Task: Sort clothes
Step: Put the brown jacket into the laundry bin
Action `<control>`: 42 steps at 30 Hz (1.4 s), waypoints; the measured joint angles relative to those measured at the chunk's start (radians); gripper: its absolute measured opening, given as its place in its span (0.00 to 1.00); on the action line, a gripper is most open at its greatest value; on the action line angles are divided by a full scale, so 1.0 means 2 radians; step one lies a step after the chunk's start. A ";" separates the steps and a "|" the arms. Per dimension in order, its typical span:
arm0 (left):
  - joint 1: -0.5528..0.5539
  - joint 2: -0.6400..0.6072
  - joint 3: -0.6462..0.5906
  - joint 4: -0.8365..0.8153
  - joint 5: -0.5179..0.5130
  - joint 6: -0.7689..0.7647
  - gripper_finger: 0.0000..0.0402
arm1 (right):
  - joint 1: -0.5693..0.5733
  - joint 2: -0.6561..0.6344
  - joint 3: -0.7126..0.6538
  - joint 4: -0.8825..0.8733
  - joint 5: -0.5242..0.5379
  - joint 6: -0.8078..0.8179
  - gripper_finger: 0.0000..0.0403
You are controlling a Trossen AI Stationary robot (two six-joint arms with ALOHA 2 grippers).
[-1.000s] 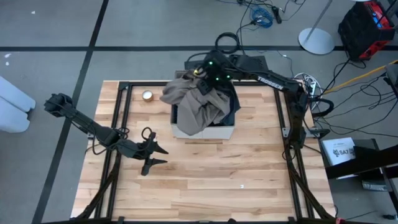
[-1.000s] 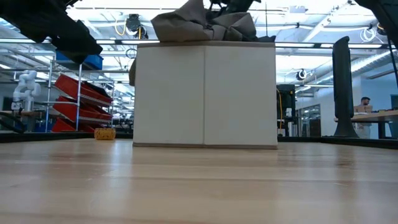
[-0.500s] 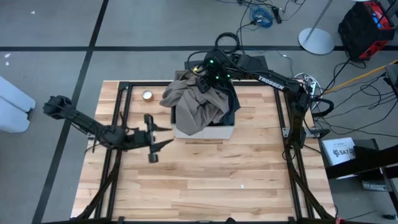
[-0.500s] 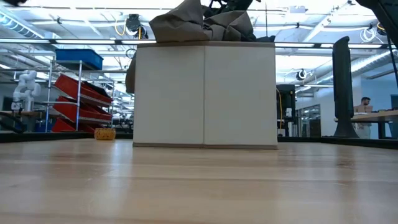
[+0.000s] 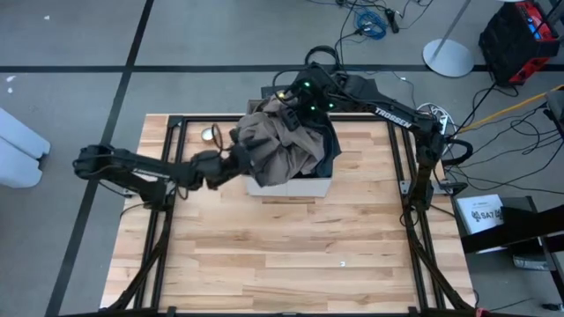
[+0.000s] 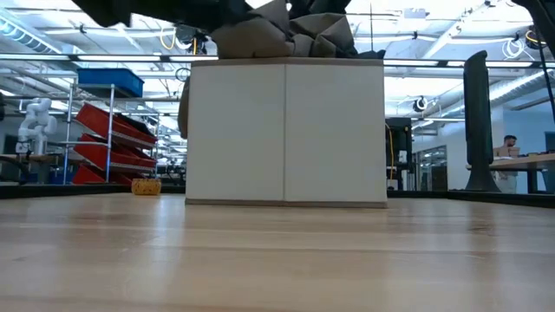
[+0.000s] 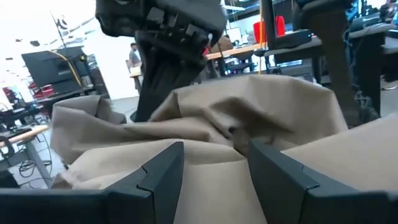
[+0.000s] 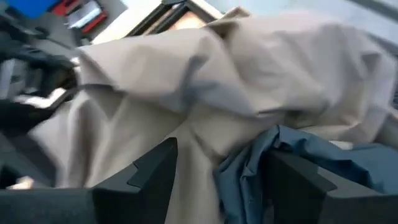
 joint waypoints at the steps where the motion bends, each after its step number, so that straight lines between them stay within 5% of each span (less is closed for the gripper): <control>1: 0.008 0.007 0.007 0.000 0.008 0.000 0.46 | 0.000 -0.001 0.001 -0.002 -0.010 0.002 0.53; 20: 0.059 0.128 0.047 -0.036 0.067 -0.093 0.46 | 0.001 -0.045 0.001 -0.029 -0.045 0.001 0.53; 31: 0.062 0.131 0.047 -0.041 0.066 -0.094 0.46 | 0.003 -0.111 0.001 0.018 -0.073 0.016 0.57; 37: 0.062 0.131 0.046 -0.042 0.055 -0.097 0.46 | 0.020 -0.098 0.001 -0.002 -0.147 0.006 0.52; 42: 0.061 0.131 0.046 -0.047 0.052 -0.124 0.46 | 0.044 -0.040 0.001 -0.029 -0.148 -0.061 0.41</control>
